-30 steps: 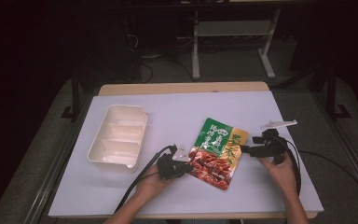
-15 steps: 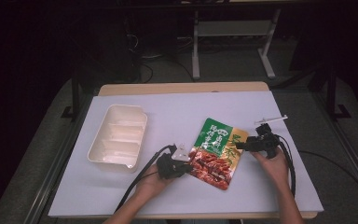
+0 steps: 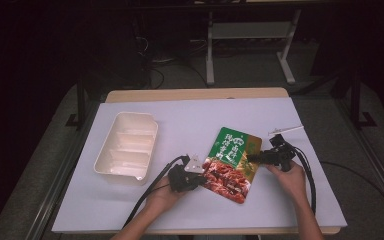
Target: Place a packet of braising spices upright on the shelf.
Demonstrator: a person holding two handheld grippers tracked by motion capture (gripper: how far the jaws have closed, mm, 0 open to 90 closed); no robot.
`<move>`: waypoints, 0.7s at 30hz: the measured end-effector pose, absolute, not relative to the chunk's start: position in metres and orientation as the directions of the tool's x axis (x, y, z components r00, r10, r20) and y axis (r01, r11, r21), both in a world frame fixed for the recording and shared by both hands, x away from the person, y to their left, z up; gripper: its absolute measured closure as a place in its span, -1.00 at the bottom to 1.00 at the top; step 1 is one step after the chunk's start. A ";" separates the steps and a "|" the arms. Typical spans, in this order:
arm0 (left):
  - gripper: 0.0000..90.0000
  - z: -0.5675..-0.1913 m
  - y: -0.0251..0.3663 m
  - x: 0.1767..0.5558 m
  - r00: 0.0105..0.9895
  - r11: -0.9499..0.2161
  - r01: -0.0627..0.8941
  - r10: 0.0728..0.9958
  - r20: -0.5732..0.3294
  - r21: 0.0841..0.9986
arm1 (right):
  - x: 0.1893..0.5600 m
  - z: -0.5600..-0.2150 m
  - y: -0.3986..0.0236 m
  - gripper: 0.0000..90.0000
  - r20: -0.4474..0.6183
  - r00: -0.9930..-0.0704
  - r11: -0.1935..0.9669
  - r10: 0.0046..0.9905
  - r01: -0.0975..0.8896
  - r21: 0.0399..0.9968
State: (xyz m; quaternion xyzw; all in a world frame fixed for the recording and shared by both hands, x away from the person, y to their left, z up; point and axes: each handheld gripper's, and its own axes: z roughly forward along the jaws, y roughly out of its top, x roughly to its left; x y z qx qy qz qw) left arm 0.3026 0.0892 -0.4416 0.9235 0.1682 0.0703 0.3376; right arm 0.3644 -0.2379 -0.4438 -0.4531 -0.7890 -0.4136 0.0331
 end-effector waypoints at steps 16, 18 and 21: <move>1.00 -0.442 0.089 0.304 0.933 -0.709 0.268 0.359 0.006 0.652 | 0.365 -0.444 -0.228 0.64 0.458 -0.607 0.252 0.649 0.740 0.624; 0.99 -0.442 0.089 0.304 0.934 -0.708 0.268 0.358 0.005 0.654 | 0.366 -0.446 -0.223 0.67 0.449 -0.607 0.268 0.656 0.744 0.613; 0.99 -0.443 0.090 0.305 0.932 -0.699 0.278 0.363 -0.009 0.659 | 0.368 -0.450 -0.218 0.67 0.442 -0.601 0.277 0.666 0.749 0.602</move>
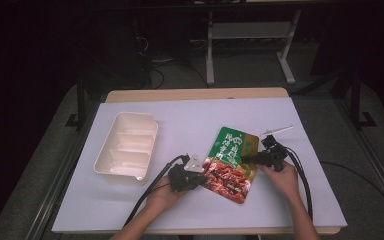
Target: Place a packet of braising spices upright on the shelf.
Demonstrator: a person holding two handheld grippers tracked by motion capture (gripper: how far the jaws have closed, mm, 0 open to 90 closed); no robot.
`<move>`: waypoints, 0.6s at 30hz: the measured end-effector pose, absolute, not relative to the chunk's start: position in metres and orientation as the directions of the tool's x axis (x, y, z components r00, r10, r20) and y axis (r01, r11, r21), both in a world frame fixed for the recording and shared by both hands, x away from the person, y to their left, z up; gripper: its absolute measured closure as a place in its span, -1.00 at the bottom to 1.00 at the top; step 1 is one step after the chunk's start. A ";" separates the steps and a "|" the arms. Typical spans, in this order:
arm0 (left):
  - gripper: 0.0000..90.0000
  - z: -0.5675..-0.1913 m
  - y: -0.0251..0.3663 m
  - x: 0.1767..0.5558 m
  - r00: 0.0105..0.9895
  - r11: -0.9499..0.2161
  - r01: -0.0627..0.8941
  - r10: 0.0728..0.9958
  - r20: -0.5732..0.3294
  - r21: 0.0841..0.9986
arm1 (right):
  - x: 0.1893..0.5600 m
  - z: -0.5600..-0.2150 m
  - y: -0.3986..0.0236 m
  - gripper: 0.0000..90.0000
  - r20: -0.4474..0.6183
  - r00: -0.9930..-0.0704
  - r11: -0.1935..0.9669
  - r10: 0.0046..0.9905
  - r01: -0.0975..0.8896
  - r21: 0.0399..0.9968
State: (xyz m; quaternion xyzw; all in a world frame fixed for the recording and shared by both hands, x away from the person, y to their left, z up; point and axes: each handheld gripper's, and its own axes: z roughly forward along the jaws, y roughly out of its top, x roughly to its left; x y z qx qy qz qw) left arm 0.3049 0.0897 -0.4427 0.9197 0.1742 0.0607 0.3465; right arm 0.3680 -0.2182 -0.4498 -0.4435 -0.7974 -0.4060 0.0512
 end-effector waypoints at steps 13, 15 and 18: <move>0.84 -0.442 0.091 0.296 0.931 -0.646 0.267 0.366 -0.017 0.715 | 0.360 -0.436 -0.222 0.99 0.439 -0.604 0.238 0.665 0.729 0.642; 0.82 -0.441 0.092 0.296 0.932 -0.640 0.267 0.363 -0.023 0.720 | 0.358 -0.433 -0.223 1.00 0.432 -0.607 0.235 0.668 0.722 0.651; 0.76 -0.436 0.096 0.292 0.933 -0.619 0.260 0.358 -0.028 0.741 | 0.352 -0.422 -0.223 1.00 0.411 -0.616 0.230 0.671 0.701 0.675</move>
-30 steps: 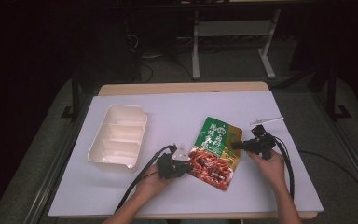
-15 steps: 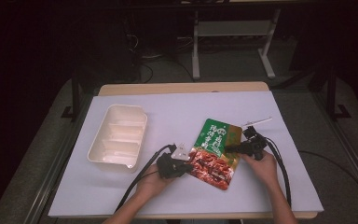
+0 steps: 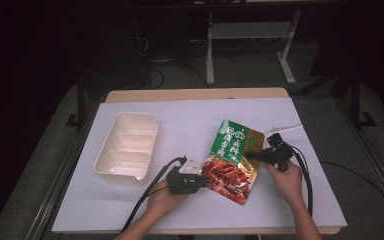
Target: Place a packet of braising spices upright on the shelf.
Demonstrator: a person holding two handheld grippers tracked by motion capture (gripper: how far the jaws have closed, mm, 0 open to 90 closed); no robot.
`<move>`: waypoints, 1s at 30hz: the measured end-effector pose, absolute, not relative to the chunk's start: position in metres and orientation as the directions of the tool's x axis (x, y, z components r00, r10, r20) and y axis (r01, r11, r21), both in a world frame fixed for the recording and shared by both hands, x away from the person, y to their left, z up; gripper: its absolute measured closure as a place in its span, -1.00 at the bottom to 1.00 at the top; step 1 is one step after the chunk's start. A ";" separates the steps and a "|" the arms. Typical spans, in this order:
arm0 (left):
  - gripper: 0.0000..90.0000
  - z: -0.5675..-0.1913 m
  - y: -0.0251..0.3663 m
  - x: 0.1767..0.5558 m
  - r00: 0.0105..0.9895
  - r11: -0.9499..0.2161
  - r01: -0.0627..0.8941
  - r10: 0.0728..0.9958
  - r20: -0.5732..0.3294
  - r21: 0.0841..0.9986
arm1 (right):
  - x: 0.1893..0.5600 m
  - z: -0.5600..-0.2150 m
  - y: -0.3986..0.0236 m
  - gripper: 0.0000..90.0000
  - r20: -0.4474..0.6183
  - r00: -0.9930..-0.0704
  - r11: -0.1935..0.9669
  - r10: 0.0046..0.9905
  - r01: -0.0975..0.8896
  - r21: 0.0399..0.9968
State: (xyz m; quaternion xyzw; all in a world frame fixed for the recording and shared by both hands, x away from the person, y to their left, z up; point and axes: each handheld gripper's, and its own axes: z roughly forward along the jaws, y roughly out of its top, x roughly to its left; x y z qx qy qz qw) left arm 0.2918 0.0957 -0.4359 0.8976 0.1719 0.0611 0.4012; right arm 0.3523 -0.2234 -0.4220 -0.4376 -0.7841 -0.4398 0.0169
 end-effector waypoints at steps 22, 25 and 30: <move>0.18 -0.427 0.138 0.260 0.930 -0.523 0.250 0.363 -0.053 0.815 | 0.327 -0.343 -0.202 1.00 0.224 -0.716 0.290 0.661 0.520 0.803; 0.16 -0.428 0.143 0.256 0.928 -0.517 0.249 0.370 -0.049 0.819 | 0.326 -0.339 -0.199 1.00 0.212 -0.719 0.296 0.662 0.510 0.807; 0.13 -0.429 0.148 0.251 0.929 -0.530 0.238 0.368 -0.033 0.814 | 0.324 -0.328 -0.193 1.00 0.175 -0.726 0.302 0.665 0.475 0.826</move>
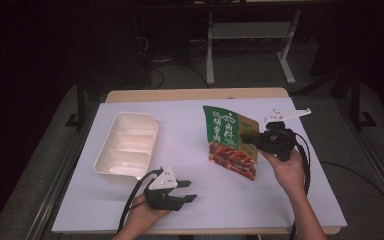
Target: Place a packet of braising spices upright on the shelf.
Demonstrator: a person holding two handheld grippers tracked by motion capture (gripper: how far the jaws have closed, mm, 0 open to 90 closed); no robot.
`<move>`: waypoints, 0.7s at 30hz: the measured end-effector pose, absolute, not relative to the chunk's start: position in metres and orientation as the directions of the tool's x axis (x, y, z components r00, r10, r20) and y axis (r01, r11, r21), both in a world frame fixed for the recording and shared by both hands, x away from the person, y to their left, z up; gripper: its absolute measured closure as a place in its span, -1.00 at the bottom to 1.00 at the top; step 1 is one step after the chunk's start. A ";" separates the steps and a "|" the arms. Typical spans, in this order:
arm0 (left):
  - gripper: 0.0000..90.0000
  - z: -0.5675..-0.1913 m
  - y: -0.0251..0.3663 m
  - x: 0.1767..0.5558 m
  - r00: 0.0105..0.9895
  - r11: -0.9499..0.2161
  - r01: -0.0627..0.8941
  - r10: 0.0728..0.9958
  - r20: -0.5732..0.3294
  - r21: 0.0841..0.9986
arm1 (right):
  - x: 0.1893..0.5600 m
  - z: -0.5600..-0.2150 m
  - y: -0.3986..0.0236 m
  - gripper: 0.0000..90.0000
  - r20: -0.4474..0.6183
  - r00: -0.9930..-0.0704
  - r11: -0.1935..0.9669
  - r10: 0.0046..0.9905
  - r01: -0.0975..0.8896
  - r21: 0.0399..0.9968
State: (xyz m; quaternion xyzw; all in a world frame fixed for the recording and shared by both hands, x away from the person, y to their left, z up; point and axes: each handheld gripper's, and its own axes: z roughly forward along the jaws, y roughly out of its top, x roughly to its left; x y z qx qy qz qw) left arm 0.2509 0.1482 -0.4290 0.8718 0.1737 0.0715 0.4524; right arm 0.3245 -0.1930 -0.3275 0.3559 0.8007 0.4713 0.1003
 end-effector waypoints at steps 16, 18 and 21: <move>-0.04 -0.428 0.164 0.240 0.928 -0.516 0.221 0.374 -0.014 0.828 | 0.335 -0.305 -0.176 1.00 0.142 -0.740 0.305 0.658 0.434 0.847; -0.06 -0.429 0.165 0.239 0.926 -0.514 0.223 0.377 -0.015 0.829 | 0.338 -0.303 -0.171 1.00 0.142 -0.745 0.304 0.652 0.428 0.851; -0.08 -0.430 0.167 0.238 0.925 -0.519 0.223 0.379 -0.011 0.825 | 0.339 -0.302 -0.166 1.00 0.145 -0.751 0.302 0.644 0.424 0.854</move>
